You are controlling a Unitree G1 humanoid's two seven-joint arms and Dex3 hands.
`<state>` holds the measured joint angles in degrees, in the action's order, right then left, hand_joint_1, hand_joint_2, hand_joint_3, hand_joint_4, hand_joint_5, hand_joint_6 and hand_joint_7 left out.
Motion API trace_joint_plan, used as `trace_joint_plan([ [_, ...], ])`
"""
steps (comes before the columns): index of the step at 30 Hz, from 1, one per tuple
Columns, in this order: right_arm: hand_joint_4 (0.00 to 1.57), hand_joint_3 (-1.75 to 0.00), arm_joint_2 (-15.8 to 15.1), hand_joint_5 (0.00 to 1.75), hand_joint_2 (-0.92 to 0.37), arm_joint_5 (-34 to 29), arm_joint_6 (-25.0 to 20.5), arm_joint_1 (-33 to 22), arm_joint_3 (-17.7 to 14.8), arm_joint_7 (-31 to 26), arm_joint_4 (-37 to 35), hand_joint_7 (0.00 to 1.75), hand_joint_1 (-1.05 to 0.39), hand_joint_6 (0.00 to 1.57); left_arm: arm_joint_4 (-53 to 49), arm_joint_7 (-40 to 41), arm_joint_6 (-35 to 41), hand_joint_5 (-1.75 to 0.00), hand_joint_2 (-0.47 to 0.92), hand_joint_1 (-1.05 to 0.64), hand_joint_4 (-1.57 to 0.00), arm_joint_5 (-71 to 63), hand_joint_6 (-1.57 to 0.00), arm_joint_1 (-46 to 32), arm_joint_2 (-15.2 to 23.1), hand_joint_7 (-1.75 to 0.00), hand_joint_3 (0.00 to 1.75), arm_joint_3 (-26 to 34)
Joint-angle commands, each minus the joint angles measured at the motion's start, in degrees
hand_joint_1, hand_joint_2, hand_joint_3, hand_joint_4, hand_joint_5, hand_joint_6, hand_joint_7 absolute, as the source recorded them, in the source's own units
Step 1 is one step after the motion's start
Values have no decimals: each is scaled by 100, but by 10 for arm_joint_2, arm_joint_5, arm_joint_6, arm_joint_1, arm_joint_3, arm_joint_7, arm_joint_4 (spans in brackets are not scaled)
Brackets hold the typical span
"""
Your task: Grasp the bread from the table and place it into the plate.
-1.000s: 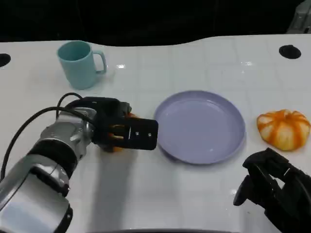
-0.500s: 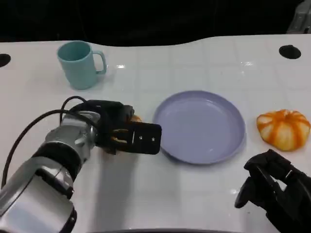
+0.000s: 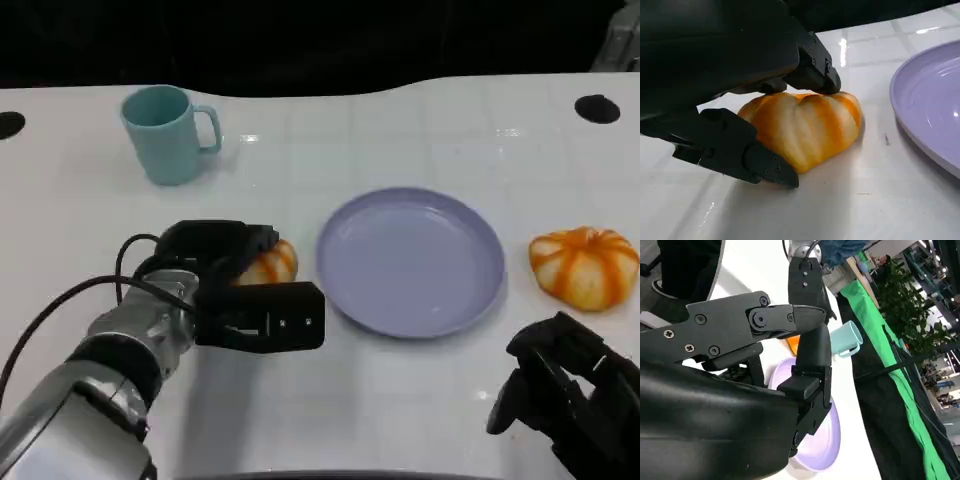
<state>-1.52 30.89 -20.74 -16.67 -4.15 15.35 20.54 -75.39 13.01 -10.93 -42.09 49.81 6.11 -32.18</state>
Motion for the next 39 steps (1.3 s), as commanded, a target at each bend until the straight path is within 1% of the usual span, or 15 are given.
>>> trace_joint_plan([
  [1,56,-25,-7,173,-92,5,3,-3,-9,1,6,143,-51,49,-9,11,-13,-27,92,-18,-82,4,-74,-16,4,-9,21,0],
  [3,56,-24,-7,173,-92,4,0,-4,-9,-3,8,142,-52,49,-10,18,-18,-73,92,-21,-83,3,-95,-17,6,-5,27,-1],
  [5,57,-24,-6,173,-92,4,0,-5,-9,-4,9,142,-52,49,-11,25,-21,-91,92,-21,-81,1,-101,-17,7,-4,28,-4],
  [6,56,-24,-5,172,-92,5,1,-5,-9,-3,9,142,-52,48,-11,28,-22,-121,92,-21,-80,-1,-113,-17,8,-12,29,-5],
  [7,56,-24,-4,172,-92,6,1,-5,-10,-3,9,142,-51,48,-11,39,-24,-129,92,-21,-80,-3,-116,-18,10,-14,29,-7],
  [8,56,-24,-4,172,-92,7,1,-5,-10,-3,9,142,-51,48,-10,47,-26,-156,92,-21,-81,-4,-93,-19,11,-93,36,-8],
  [9,56,-24,-5,172,-92,7,0,-5,-10,-3,9,142,-51,48,-10,59,-27,-165,92,-21,-82,-5,-78,-20,12,-131,38,-8],
  [10,56,-25,-5,172,-92,7,0,-5,-10,-3,10,142,-51,48,-10,67,-28,-171,92,-21,-81,-5,-68,-20,12,-152,40,-9],
  [12,56,-25,-6,172,-92,6,-1,-5,-9,-3,10,142,-51,48,-10,75,-28,-174,92,-21,-81,-6,-62,-20,13,-165,41,-11],
  [18,56,-26,-7,172,-92,10,0,-4,-11,1,7,143,-51,48,-6,151,-42,-175,87,-20,-83,-3,-65,-25,15,-156,38,-7],
  [20,56,-25,-8,172,-92,9,-1,-5,-11,-1,6,143,-51,48,-5,191,-47,-175,82,-17,-83,-9,-61,-25,19,-171,37,-10],
  [26,56,-24,-7,172,-92,14,-6,-3,-13,-1,5,143,-51,49,1,237,-89,-175,78,-14,-83,18,-61,-16,30,-175,41,21],
  [28,57,-23,-7,171,-92,15,-7,-3,-14,-1,4,143,-51,49,3,243,-98,-175,63,-12,-86,25,-64,-13,29,-175,74,32],
  [29,57,-23,-7,171,-92,15,-8,-2,-14,0,4,143,-51,49,3,245,-101,-175,60,-12,-87,25,-64,-13,29,-175,80,34],
  [39,57,-23,-5,171,-92,5,-5,-1,-9,-3,3,142,-51,49,18,220,-138,-175,50,-9,-91,65,-70,16,20,-175,108,74],
])
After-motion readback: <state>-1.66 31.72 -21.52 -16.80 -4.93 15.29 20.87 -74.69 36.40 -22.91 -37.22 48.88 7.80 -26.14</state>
